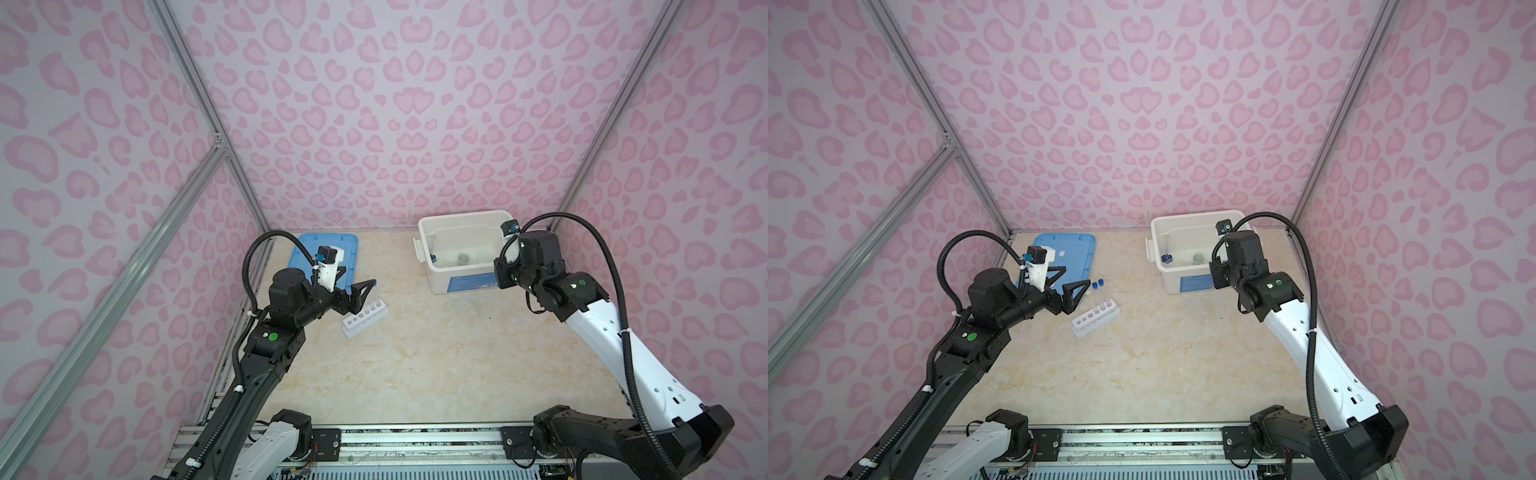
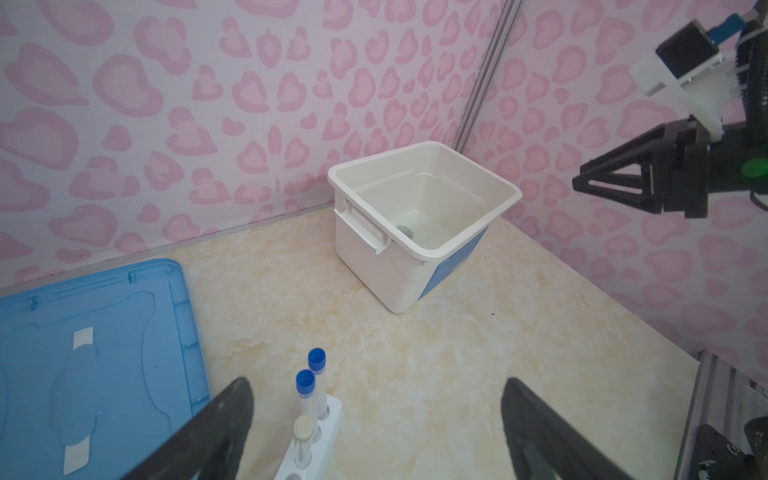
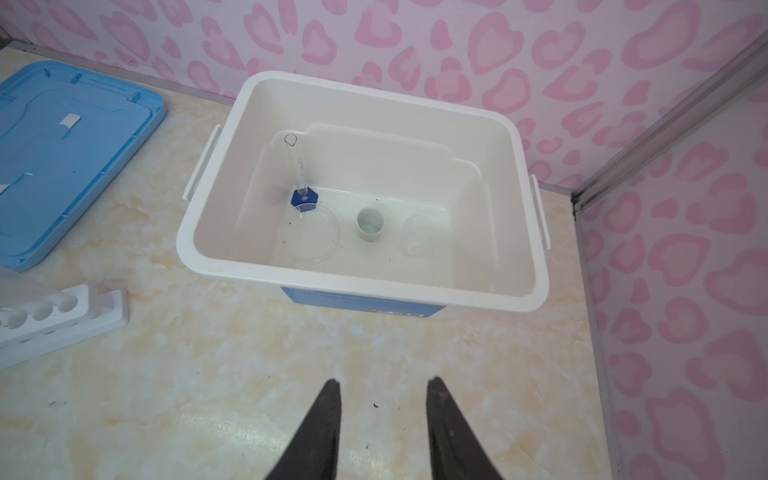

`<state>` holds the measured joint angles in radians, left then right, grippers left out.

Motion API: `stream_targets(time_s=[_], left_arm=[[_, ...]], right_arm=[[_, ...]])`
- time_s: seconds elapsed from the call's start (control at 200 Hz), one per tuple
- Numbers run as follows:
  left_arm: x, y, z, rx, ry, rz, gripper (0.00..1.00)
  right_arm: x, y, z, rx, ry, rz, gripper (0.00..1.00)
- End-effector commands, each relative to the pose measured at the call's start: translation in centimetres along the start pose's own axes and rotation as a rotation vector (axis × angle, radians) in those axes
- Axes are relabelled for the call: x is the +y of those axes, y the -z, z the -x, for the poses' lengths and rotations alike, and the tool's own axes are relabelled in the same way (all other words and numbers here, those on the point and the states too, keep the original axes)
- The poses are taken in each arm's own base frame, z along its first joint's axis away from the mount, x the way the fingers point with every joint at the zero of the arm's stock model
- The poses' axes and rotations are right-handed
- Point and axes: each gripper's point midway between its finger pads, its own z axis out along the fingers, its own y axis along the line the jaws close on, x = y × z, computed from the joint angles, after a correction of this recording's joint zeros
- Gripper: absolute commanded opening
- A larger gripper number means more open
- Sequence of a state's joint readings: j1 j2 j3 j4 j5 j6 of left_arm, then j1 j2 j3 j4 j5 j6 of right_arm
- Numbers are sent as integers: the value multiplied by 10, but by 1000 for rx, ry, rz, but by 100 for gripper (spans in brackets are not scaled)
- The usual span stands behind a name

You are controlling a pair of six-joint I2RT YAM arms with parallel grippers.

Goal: Organize the chemistry lab equipment
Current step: 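Move the left gripper to the blue lid's edge while the right gripper withdraws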

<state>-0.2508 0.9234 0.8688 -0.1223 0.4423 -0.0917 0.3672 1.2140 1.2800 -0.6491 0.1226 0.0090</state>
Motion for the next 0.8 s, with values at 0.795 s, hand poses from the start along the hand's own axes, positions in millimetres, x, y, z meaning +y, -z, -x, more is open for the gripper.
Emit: stream_targets(time_s=[0.795], left_arm=[[200,60,-38,25,384,697,94]], right_arm=[[78,-45,-77,-5,-104,313,38]])
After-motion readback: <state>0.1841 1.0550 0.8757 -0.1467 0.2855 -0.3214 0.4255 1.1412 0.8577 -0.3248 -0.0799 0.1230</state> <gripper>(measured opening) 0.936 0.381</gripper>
